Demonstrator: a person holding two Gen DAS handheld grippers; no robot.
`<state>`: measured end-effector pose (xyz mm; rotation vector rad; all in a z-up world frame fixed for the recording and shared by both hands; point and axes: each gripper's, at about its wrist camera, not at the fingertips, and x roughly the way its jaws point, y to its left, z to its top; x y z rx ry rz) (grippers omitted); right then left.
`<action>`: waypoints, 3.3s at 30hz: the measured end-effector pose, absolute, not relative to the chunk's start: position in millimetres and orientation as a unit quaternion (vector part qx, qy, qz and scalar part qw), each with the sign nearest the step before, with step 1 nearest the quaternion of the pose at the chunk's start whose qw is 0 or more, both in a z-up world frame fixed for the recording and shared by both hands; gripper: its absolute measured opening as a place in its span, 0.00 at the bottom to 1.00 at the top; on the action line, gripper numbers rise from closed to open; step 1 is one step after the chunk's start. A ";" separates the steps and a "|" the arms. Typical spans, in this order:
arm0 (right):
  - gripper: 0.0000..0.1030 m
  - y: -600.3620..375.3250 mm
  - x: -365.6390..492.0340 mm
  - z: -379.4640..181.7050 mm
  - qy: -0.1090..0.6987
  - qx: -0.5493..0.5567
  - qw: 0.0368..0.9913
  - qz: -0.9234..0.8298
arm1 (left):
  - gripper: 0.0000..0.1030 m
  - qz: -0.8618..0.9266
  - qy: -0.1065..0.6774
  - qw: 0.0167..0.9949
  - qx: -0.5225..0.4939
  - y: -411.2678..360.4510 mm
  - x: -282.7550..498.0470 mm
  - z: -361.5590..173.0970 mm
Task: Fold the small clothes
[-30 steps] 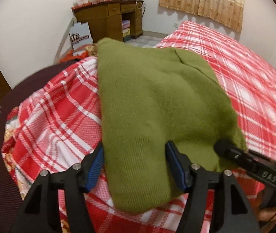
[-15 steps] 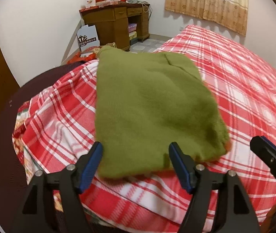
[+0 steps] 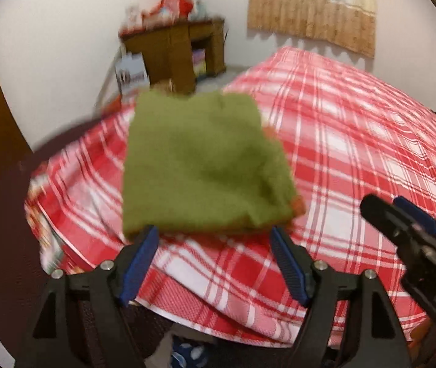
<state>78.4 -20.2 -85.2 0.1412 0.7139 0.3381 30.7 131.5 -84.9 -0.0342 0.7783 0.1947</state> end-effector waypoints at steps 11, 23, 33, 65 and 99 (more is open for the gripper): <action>0.71 -9.3 39.9 -11.3 0.246 0.042 0.953 0.170 | 1.00 0.149 0.224 0.962 0.045 172.4 -13.2 -12.8; 0.80 15.1 -10.0 34.7 0.120 0.044 0.985 0.116 | 1.00 0.142 0.160 0.977 0.029 188.9 -60.5 6.4; 0.81 25.6 -20.2 28.5 0.112 0.027 0.986 0.118 | 1.00 0.127 0.149 0.981 0.015 185.7 -68.3 11.2; 0.82 23.2 -18.5 22.4 0.126 0.038 0.984 0.124 | 1.00 0.125 0.172 0.977 0.009 184.2 -64.5 8.4; 0.82 16.5 -16.1 15.3 0.135 0.051 0.983 0.112 | 1.00 0.129 0.196 0.972 0.004 185.4 -51.2 -0.4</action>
